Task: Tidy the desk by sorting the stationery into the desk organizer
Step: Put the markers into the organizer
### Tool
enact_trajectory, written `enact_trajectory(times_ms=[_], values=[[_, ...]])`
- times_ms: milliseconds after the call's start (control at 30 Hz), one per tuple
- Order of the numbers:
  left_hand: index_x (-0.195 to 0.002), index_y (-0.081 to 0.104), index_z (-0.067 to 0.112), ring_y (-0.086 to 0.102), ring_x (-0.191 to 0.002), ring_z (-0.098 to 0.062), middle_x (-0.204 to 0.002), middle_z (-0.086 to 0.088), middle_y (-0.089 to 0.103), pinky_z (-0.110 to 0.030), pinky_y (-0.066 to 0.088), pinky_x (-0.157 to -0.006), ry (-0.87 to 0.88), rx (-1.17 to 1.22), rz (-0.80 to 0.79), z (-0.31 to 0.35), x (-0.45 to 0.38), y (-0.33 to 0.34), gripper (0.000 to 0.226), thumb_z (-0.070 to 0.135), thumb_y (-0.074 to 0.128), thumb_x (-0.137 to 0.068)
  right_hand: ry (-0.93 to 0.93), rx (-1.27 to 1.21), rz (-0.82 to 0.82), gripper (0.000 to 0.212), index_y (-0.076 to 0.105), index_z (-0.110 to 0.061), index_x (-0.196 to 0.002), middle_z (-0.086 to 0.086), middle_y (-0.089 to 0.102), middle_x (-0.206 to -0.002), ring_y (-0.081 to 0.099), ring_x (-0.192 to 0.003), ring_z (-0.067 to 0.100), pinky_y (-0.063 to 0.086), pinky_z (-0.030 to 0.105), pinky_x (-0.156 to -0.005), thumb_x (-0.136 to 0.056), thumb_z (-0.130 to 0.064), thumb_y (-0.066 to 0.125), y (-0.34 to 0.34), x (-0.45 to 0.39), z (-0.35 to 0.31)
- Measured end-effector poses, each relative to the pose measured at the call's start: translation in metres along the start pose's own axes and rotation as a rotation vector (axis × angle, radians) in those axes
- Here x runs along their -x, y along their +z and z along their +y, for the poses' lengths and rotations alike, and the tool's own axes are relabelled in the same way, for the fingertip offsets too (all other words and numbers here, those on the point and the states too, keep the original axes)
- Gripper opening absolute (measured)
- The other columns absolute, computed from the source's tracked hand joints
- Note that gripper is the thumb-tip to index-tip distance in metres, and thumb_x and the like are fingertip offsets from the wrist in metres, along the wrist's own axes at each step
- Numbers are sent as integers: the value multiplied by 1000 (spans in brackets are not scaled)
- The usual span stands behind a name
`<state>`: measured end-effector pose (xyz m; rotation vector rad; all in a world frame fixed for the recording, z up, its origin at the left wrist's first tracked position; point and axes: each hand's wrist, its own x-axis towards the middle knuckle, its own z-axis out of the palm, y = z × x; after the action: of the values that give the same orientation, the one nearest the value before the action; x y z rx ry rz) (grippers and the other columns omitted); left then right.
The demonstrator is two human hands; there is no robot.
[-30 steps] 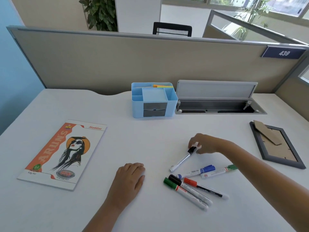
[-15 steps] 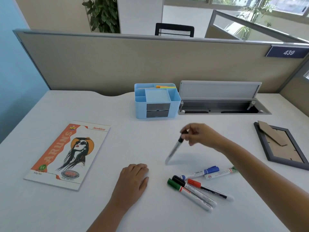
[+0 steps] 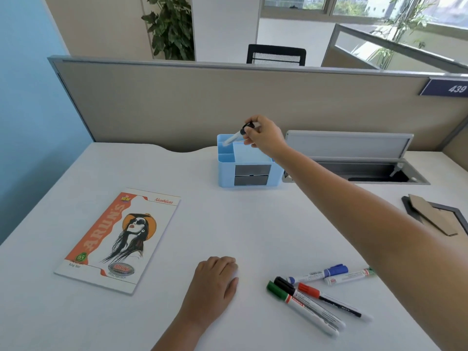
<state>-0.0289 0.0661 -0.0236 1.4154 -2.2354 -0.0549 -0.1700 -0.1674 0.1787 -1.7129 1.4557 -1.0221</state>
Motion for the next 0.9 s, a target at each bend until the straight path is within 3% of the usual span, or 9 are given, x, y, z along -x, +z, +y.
enact_trajectory(times_ms=[67, 133, 233, 367, 533, 667, 767, 900], values=[[-97, 56, 26, 49, -92, -9, -104, 13, 60, -21, 31, -77, -8, 5, -15, -2, 0, 0, 19, 31, 48, -80, 16, 57, -22, 21, 54, -11, -113, 10, 68, -97, 62, -60, 8, 46, 6, -49, -93, -13, 49, 11, -5, 3], [-98, 55, 26, 50, -92, -9, -105, 13, 60, -21, 32, -77, -9, 4, -18, -3, -1, 0, 19, 31, 49, -80, 44, 91, -45, 33, 45, -11, -124, 13, 68, -102, 65, -67, 16, 49, 15, -57, -92, -17, 51, 20, -7, 4], [-99, 54, 26, 50, -92, -10, -104, 12, 60, -22, 33, -77, -6, -5, -14, -3, -1, 1, 20, 32, 49, -80, 85, 102, -67, 55, 27, -14, -137, 9, 68, -91, 66, -75, 17, 53, 32, -76, -90, -22, 55, 23, -3, 4], [-98, 54, 25, 49, -91, -10, -104, 11, 60, -23, 33, -76, 4, -18, 1, -4, 0, 1, 20, 32, 48, -80, 30, 180, -179, 48, 35, -14, -132, 12, 68, -89, 66, -76, 20, 53, 37, -81, -89, -20, 57, 1, 31, 7], [-95, 57, 24, 48, -90, -10, -102, 10, 61, -24, 32, -75, 13, -31, 24, -4, -1, 1, 20, 32, 46, -80, 195, 501, -426, 46, 38, -15, -127, 11, 69, -92, 59, -77, 18, 43, 26, -65, -87, -22, 61, -52, 105, 53], [-94, 59, 23, 48, -90, -11, -102, 9, 62, -23, 32, -75, 21, -32, 41, -4, 0, 3, 21, 32, 46, -80, 426, 699, -623, 47, 40, -15, -128, 8, 60, -111, 54, -91, 17, 44, 28, -87, -87, -21, 61, -92, 158, 103], [-96, 56, 23, 48, -90, -11, -102, 9, 62, -23, 32, -75, 18, -27, 46, -4, -1, 2, 20, 31, 46, -80, 502, 844, -534, 41, 46, -20, -125, 8, 53, -124, 53, -104, 21, 43, 32, -95, -86, -17, 60, -117, 187, 135], [-96, 59, 22, 48, -91, -10, -102, 9, 63, -23, 32, -75, 12, -22, 26, -3, 0, 1, 22, 31, 45, -81, 635, 990, -397, 46, 41, -31, -126, 5, 45, -126, 44, -113, 27, 43, 34, -92, -86, -11, 47, -141, 221, 169]])
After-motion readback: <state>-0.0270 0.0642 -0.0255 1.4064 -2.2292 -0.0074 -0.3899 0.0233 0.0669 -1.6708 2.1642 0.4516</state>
